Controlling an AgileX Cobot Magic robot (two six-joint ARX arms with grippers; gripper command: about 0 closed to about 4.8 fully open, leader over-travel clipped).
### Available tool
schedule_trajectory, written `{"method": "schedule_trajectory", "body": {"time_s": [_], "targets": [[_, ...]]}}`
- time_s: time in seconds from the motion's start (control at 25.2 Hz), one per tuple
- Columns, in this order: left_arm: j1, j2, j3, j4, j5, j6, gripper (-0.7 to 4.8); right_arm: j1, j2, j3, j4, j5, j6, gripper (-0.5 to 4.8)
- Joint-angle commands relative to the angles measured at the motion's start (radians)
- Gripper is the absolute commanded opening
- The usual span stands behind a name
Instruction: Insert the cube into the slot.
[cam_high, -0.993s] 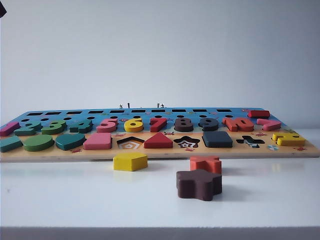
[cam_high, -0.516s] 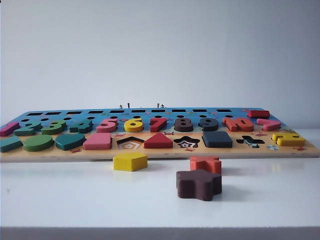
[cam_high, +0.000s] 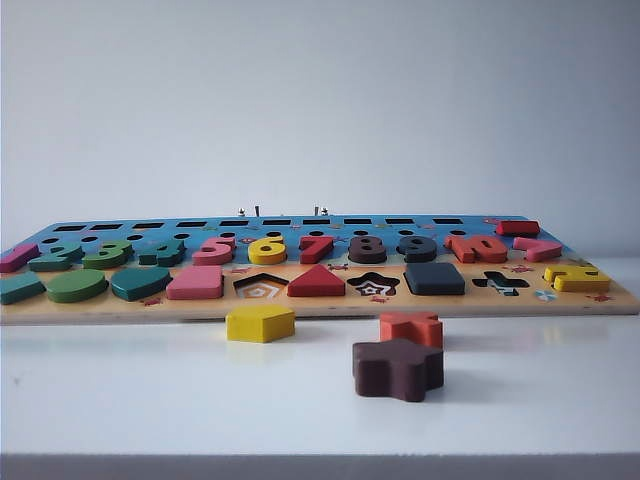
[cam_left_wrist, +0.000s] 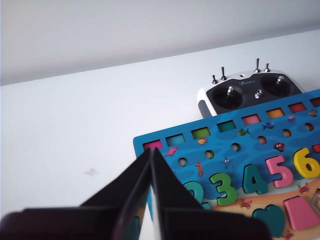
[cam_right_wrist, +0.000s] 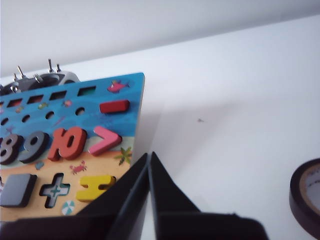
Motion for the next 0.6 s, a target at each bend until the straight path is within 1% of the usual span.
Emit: {"method": "schedule_trajectory", "body": {"time_s": [0.04, 0.6], "targets": [[0.002, -0.04, -0.028, 0.045, -0.051, -0.002, 0.17, -0.002, -0.031, -0.036, 0.023, 0.003, 0.006, -0.06], [0.053, -0.143, -0.14, 0.198, -0.057, -0.002, 0.17, -0.002, -0.061, -0.05, -0.011, 0.003, 0.006, -0.05]]}}
